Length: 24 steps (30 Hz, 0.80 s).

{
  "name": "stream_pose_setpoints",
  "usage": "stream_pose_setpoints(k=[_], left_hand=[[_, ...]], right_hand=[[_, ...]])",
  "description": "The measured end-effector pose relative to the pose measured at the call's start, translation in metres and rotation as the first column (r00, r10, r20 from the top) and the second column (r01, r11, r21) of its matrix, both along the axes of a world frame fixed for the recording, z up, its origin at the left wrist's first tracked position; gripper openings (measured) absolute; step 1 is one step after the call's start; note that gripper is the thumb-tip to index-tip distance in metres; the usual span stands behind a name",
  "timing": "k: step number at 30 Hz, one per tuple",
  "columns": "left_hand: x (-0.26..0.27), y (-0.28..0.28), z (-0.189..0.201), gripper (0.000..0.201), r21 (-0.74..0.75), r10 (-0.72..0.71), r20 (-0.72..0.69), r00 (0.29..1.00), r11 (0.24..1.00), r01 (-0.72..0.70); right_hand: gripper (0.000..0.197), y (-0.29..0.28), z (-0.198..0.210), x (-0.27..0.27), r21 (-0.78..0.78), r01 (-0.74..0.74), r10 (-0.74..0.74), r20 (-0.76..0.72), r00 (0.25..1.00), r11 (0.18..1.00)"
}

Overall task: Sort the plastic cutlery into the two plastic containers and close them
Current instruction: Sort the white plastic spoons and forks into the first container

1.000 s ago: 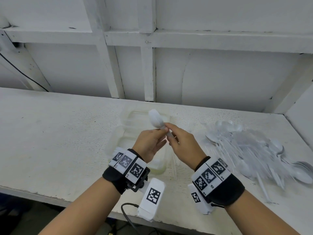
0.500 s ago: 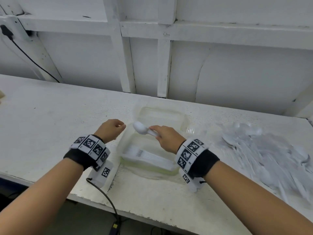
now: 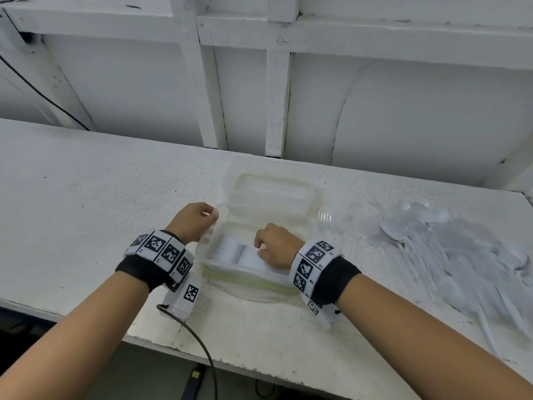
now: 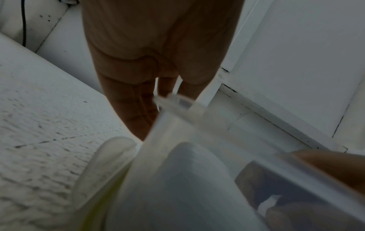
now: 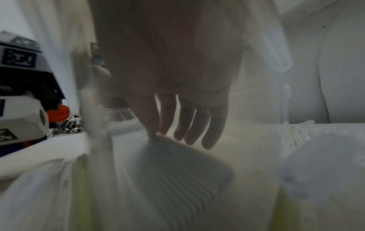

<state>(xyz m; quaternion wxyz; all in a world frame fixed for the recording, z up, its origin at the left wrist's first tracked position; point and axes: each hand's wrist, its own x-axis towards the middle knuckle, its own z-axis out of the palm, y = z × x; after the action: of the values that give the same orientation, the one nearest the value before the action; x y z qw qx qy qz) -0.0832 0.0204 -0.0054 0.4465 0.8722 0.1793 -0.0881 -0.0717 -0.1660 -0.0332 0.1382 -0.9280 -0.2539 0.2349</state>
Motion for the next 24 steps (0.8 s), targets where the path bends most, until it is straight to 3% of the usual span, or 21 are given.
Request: stream_pose_setpoints(k=[10,14,19,24], left_hand=[[-0.001,0.0,-0.002,0.028,0.026,-0.004,0.017,1.0,1.0,0.004],[0.0,-0.001,-0.001,0.034,0.241,-0.054,0.021,0.998,0.969,0.047],[0.001,-0.025,0.021,0.037,0.351,-0.108,0.229,0.968,0.936,0.021],[-0.006,-0.104,0.058,0.03,0.293,-0.319,0.405,0.857,0.933,0.209]], right_hand=[[0.034,-0.001,0.001,-0.001,0.028,0.011,-0.01,-0.047,0.999,1.0],[0.039,-0.003,0.005,-0.007,0.023,0.016,-0.015,-0.033,0.999,1.0],[0.04,-0.02,0.027,-0.019,0.039,0.033,-0.037,0.081,0.996,0.999],[0.033,-0.077,0.057,-0.033,0.283,0.171,-0.228,0.182,0.956,0.944]])
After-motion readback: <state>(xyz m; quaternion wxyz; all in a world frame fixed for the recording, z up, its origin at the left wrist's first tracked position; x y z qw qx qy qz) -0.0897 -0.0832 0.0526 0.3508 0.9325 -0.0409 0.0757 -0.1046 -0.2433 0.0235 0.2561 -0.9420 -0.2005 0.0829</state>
